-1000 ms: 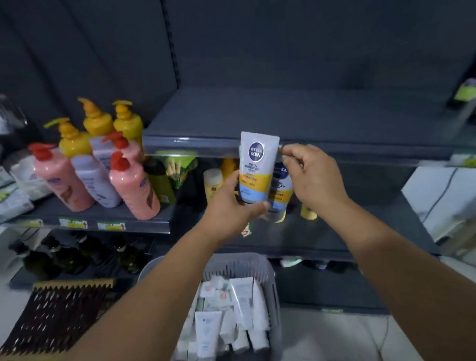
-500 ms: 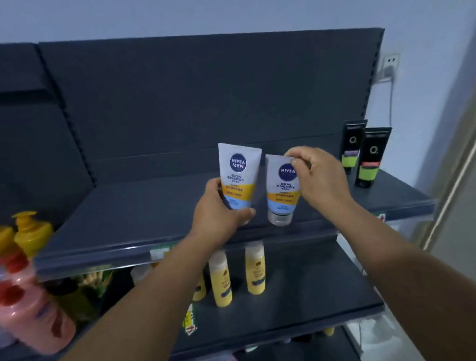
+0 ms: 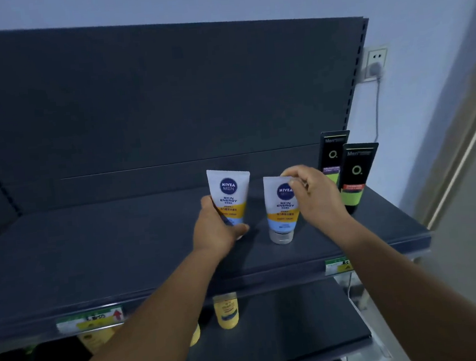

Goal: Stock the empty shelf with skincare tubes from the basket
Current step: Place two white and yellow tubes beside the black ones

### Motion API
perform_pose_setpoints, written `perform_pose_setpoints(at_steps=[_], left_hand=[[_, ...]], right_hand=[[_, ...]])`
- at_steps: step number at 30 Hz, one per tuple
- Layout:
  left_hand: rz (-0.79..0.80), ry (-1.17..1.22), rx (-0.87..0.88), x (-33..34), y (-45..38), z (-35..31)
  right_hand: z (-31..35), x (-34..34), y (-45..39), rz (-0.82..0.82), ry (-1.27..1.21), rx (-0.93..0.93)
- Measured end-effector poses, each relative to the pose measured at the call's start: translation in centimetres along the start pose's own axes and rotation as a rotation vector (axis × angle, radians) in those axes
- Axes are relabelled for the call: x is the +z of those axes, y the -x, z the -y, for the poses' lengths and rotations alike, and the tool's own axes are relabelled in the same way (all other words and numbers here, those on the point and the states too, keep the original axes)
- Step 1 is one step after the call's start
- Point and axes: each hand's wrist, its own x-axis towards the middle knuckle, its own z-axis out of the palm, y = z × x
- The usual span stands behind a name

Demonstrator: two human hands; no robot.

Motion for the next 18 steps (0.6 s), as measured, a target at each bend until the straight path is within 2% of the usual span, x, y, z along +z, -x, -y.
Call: perform_pose_setpoints(at_steps=[3,6,11,18], left_hand=[[-0.009,0.004,-0.004,1.0,-0.4,0.3],[0.050,0.008,0.001,0.9,-0.6,0.6],[0.156,-0.053,-0.023,0.2,-0.9,0.8],[0.144,-0.072,-0.020,3.3,-3.3,-1.1]], right_hand=[[-0.4,0.8,0.7,0.019,-0.122,0.089],[-0.9,1.9,2.0,0.066,-0.285,0.233],[-1.4,3.0,2.9,0.185,-0.214,0.382],[-3.3,1.0,1.8,0.174,-0.145,0.405]])
